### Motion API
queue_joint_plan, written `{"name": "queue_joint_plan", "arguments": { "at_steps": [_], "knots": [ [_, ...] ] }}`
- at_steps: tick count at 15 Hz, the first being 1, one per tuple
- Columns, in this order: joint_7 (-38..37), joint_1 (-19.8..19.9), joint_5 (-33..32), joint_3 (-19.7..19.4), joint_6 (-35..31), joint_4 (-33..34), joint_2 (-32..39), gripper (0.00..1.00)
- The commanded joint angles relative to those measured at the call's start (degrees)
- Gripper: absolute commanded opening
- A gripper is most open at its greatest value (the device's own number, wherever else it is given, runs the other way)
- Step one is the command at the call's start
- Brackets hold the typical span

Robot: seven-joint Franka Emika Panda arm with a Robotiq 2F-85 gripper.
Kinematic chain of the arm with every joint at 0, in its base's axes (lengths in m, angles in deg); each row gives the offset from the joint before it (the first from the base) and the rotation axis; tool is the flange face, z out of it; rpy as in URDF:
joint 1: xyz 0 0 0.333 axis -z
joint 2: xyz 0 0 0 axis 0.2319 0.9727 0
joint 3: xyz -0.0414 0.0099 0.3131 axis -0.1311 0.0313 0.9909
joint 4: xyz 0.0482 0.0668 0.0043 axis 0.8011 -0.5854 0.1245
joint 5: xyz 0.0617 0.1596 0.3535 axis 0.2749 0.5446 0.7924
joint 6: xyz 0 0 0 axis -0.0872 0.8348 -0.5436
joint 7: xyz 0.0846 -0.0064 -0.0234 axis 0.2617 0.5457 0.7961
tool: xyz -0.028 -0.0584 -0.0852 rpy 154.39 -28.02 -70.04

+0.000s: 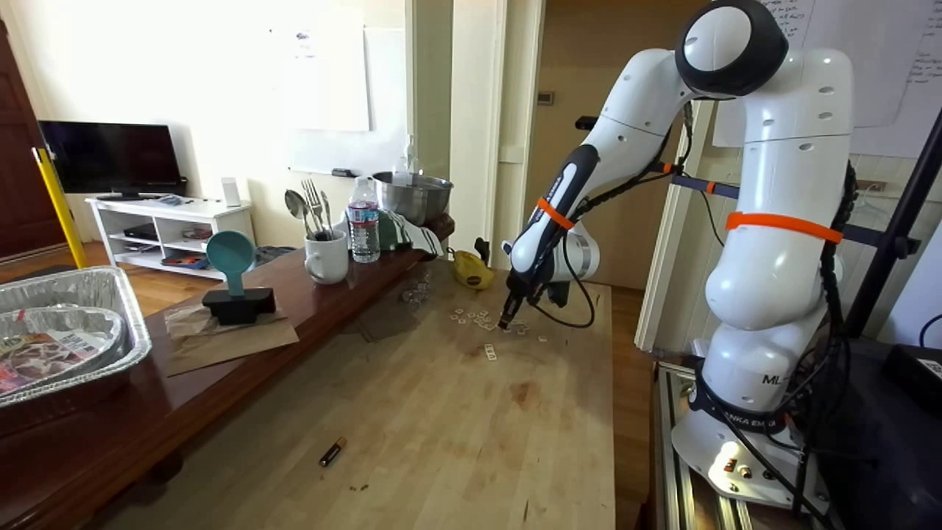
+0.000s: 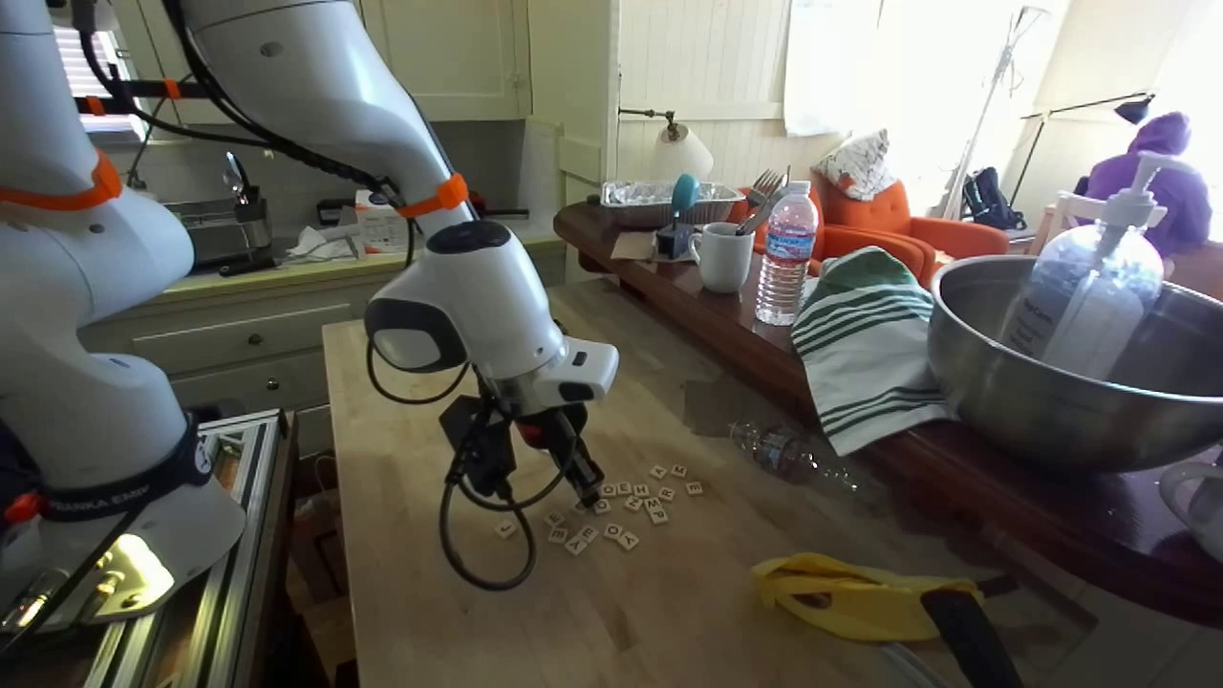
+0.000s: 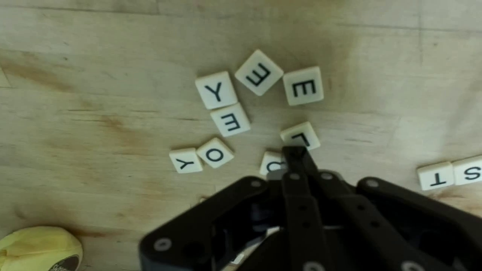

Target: Align the blocks on the table

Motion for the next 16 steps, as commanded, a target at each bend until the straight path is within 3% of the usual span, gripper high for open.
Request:
{"name": "queue_joint_plan", "arguments": {
  "at_steps": [1,6,7,14,16],
  "knots": [
    [0.4,2.3,1.0,3.2,2.4,-3.1,-0.1,0.0],
    [-0.2,2.4,1.0,5.0,3.3,-5.2,-1.7,0.0],
    [0.8,0.6,1.3,2.8,4.1,-2.8,0.1,0.0],
    [0.2,-1.0,1.2,2.8,5.9,-2.8,0.3,0.0],
    [-0.5,-0.5,1.4,4.5,7.0,-4.4,-1.2,0.0]
  ]
}}
